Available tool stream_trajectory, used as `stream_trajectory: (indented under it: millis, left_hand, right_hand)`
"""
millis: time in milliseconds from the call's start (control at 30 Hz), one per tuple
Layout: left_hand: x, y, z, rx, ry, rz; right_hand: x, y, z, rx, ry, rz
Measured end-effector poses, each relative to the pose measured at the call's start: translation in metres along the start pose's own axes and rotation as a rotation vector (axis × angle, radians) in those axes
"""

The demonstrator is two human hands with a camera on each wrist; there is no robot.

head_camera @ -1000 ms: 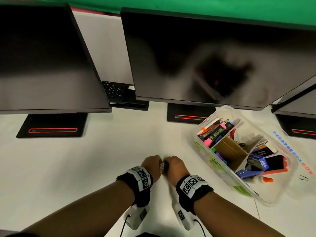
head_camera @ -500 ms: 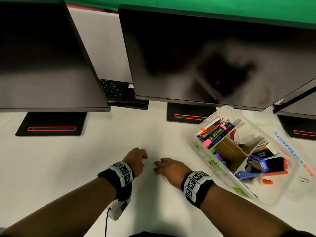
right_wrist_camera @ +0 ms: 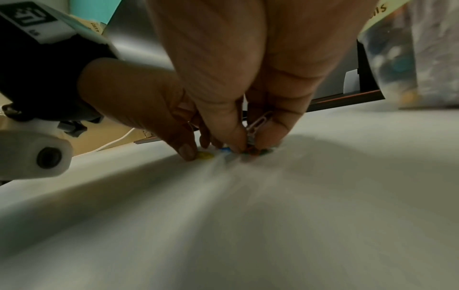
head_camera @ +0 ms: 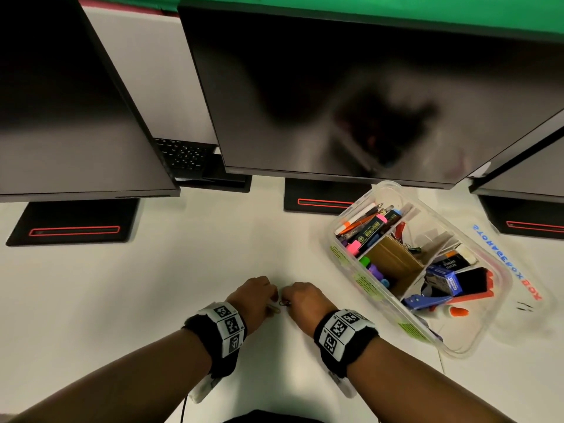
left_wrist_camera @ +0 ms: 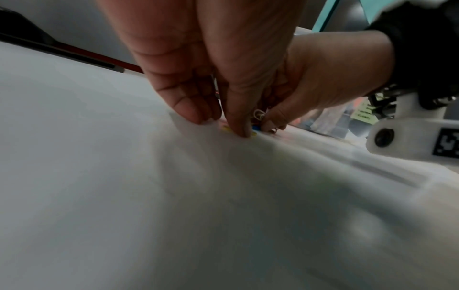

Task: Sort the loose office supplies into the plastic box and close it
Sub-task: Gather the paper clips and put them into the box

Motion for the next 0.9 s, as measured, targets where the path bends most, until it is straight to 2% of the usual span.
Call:
stream_trajectory:
  millis: [333, 500, 667, 900]
  left_hand:
    - [0.003, 0.002, 0.019, -0.088, 0.025, -0.063]
    - [0.002, 0.000, 0.019, 0.053, -0.004, -0.083]
    - [-0.010, -0.008, 0.038, 0.113, 0.017, -0.096]
    - [-0.025, 0.001, 0.060, -0.198, 0.072, -0.087]
  right_hand:
    - [0.014, -0.014, 0.023, -0.169, 0.188, 0.042]
    - [0.025, -0.038, 0.034, -0.370, 0.274, 0.123]
    - [0.041, -0.069, 0.023, -0.383, 0.282, 0.235]
    - [0.068, -0.123, -0.008, -0.451, 0.214, 0.352]
Point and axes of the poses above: each hand's wrist, its own x-axis away from the middle knuckle, its own y-axis out of the palm, z = x × y, the point moved 9 cm from there along -x, towards the middle knuckle, and after that the axes turned 11 degrees about -x, right-handed, at the moved point
